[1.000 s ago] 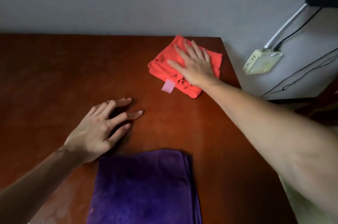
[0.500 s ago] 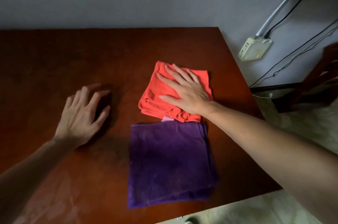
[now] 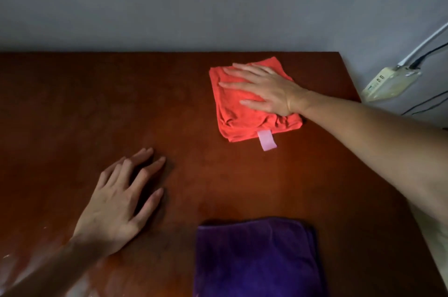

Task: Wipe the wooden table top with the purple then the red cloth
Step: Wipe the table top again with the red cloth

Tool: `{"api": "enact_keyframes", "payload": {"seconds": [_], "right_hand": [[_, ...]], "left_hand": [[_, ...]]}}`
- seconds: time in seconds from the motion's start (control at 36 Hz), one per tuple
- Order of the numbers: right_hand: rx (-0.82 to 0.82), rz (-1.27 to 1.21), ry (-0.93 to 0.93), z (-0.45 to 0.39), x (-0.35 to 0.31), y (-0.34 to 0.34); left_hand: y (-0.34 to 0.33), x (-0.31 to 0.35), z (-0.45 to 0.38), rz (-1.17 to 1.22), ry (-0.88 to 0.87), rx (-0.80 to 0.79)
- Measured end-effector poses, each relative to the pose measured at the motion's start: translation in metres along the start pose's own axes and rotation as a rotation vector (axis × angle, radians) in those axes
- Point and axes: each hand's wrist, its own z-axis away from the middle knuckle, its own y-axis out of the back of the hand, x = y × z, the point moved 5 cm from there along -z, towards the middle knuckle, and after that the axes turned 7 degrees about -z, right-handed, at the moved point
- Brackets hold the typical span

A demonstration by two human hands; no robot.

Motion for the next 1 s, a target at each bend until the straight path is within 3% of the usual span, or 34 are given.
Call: {"api": "enact_keyframes", "payload": {"seconds": [0.14, 0.25, 0.53, 0.69, 0.81, 1.0], "right_hand": [[0.01, 0.009, -0.074, -0.036, 0.034, 0.007], [0.062, -0.068, -0.256, -0.044, 0.046, 0.01], [0.254, -0.154, -0.674, -0.031, -0.025, -0.01], [0.236, -0.125, -0.603, -0.007, -0.135, -0.032], [0.229, -0.092, -0.53, 0.008, -0.196, -0.047], [0.179, -0.081, -0.402, 0.013, -0.213, -0.052]], "left_hand": [[-0.001, -0.001, -0.002, 0.016, -0.008, 0.028], [-0.001, -0.002, -0.001, 0.016, -0.017, 0.055], [-0.001, -0.001, 0.002, -0.014, -0.031, 0.121], [0.008, -0.002, 0.005, 0.088, -0.019, 0.266], [0.021, -0.009, 0.024, 0.1, 0.09, 0.419], [0.028, -0.074, 0.061, -0.036, 0.077, 0.298]]}}
